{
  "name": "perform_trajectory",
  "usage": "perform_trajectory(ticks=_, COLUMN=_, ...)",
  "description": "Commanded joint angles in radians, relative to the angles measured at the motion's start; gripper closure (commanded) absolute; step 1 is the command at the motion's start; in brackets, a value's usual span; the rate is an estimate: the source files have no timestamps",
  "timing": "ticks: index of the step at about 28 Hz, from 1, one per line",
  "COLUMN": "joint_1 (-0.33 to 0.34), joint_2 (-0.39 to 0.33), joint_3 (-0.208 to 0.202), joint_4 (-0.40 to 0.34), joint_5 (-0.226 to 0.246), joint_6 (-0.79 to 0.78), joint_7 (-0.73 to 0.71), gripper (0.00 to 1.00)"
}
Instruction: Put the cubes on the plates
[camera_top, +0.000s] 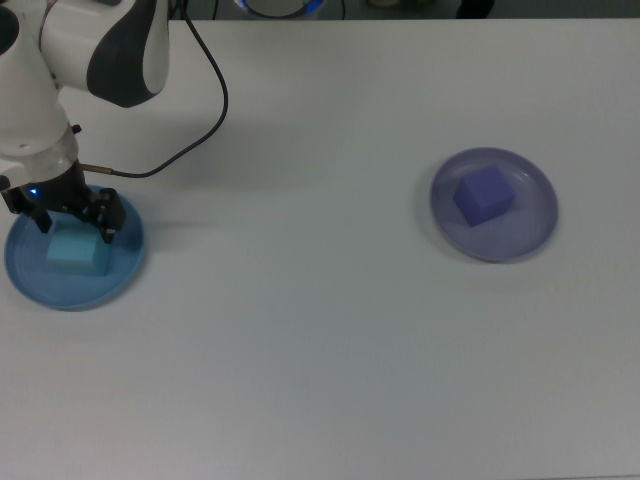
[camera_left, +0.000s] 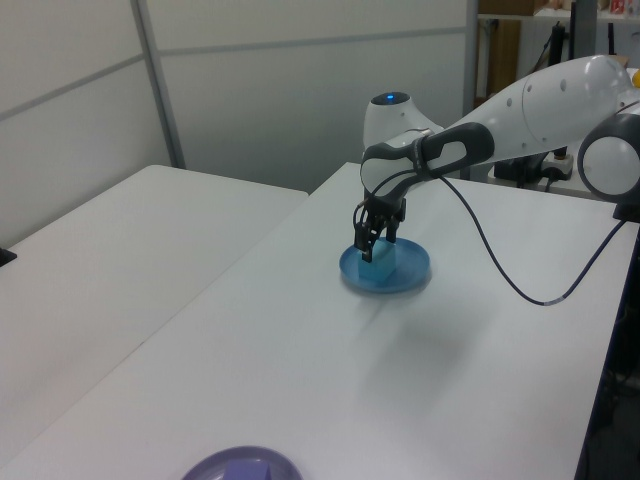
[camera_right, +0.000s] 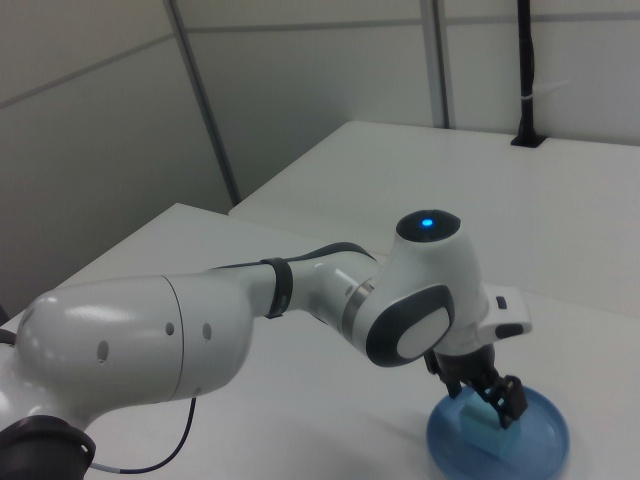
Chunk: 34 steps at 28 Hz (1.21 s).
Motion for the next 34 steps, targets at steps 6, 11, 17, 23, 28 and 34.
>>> perform_trajectory(ticks=6, joint_1=0.020, joint_2=-0.169, joint_3=0.010, joint_4=0.045, joint_5=0.096, joint_6=-0.229, joint_7=-0.014, gripper=0.00)
perform_trajectory(ticks=11, joint_1=0.091, joint_2=-0.284, joint_3=0.009, joint_4=0.063, joint_5=0.097, joint_6=-0.383, joint_7=0.033, gripper=0.00)
perform_trajectory(ticks=17, joint_1=0.170, joint_2=-0.364, joint_3=0.009, joint_4=0.080, joint_5=0.090, joint_6=-0.558, joint_7=0.153, gripper=0.00)
perform_trajectory(ticks=23, joint_1=0.249, joint_2=-0.398, joint_3=0.009, joint_4=0.076, joint_5=0.081, joint_6=-0.598, joint_7=0.275, gripper=0.00)
perform_trajectory(ticks=28, joint_1=0.305, joint_2=-0.445, joint_3=0.010, joint_4=0.044, joint_5=0.072, joint_6=-0.601, joint_7=0.319, gripper=0.00)
perform_trajectory(ticks=34, joint_1=0.355, joint_2=-0.472, joint_3=0.009, joint_4=0.013, joint_5=0.072, joint_6=-0.605, joint_7=0.351, gripper=0.00)
